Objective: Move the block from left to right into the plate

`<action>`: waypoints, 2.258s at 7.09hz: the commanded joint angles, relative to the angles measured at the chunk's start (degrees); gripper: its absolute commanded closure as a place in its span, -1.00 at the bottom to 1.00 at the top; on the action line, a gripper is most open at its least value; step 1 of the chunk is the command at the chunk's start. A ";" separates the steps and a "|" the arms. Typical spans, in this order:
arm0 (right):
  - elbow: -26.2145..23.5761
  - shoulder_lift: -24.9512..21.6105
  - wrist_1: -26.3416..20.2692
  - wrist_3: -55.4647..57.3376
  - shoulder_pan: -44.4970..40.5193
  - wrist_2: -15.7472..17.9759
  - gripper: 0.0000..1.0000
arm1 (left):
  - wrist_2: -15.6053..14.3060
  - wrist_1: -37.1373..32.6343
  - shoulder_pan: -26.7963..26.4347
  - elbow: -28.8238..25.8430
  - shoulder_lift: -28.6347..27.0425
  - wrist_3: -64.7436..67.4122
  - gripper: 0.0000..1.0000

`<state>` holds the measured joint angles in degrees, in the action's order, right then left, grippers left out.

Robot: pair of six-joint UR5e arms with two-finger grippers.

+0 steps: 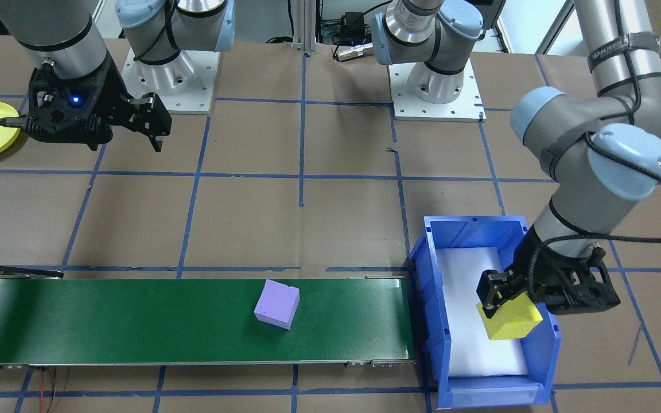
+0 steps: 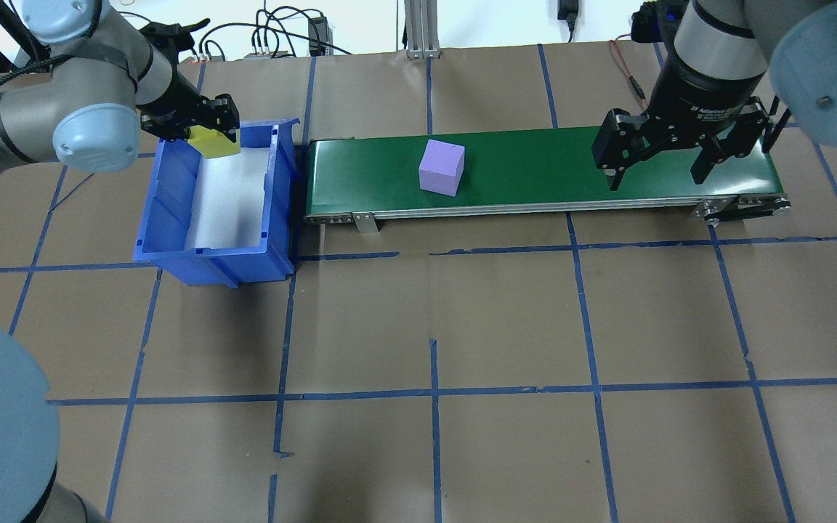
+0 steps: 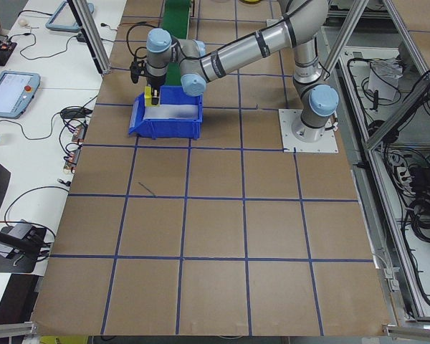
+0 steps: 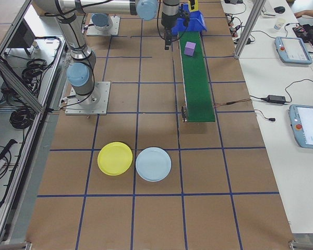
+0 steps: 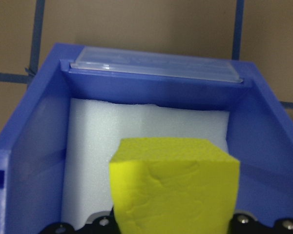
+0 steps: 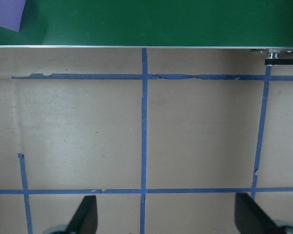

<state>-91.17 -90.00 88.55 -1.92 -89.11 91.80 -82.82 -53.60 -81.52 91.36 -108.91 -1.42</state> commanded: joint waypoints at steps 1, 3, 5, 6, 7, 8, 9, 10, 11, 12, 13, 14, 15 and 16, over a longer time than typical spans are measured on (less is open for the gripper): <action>0.81 0.00 0.04 -0.36 1.38 -0.04 -1.00 | -0.23 0.33 -7.47 0.49 3.18 5.43 0.33; 3.25 6.81 0.57 -0.71 2.96 0.22 -1.00 | -0.41 0.16 -11.54 2.14 2.13 8.71 0.33; 3.81 10.26 1.18 -2.37 9.26 0.40 -1.00 | -0.41 1.29 -12.95 4.53 0.38 8.89 0.33; 3.72 12.90 6.93 -2.21 12.09 -0.03 -1.00 | -0.32 3.65 -13.05 4.53 -2.33 8.80 0.33; 3.11 13.53 9.25 -1.86 13.94 0.05 -1.00 | 0.11 7.59 -13.22 4.53 -5.41 8.80 0.33; 1.80 14.06 11.18 -1.77 14.13 -0.13 -1.00 | 0.21 9.63 -13.66 4.53 -6.83 8.72 0.33; 1.44 17.11 17.56 -2.12 14.14 -0.91 -1.00 | 0.21 9.65 -13.75 4.36 -6.93 8.46 -0.13; 1.95 18.88 19.71 -3.34 14.22 -6.14 -1.00 | 0.29 9.56 -13.75 3.49 -6.67 8.54 -0.99; 1.87 20.38 23.04 -6.83 14.22 -10.45 -1.00 | 0.38 9.39 -13.75 3.13 -4.67 7.84 -1.00; 2.04 21.09 24.11 -7.13 14.22 -10.85 -1.00 | 0.30 8.17 -13.75 3.13 -2.73 7.58 -1.00; 1.87 21.44 26.91 -7.13 14.22 -11.72 -1.00 | 0.29 4.76 -13.49 3.04 -0.97 6.18 -1.00; 1.78 22.14 27.37 -7.13 14.22 -15.12 -1.00 | -0.05 2.47 -13.14 2.95 1.31 4.34 -1.00; 1.61 22.15 27.46 -7.04 14.22 -15.85 -1.00 | -0.32 -1.39 -12.18 2.86 4.03 3.89 -1.00; 1.52 22.24 27.72 -7.04 14.22 -15.86 -1.00 | -0.32 -5.86 -9.38 3.04 6.58 2.14 -1.00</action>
<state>-89.51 -67.94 115.88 -8.98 -74.89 76.59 -83.02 -54.49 -93.37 94.31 -105.46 2.43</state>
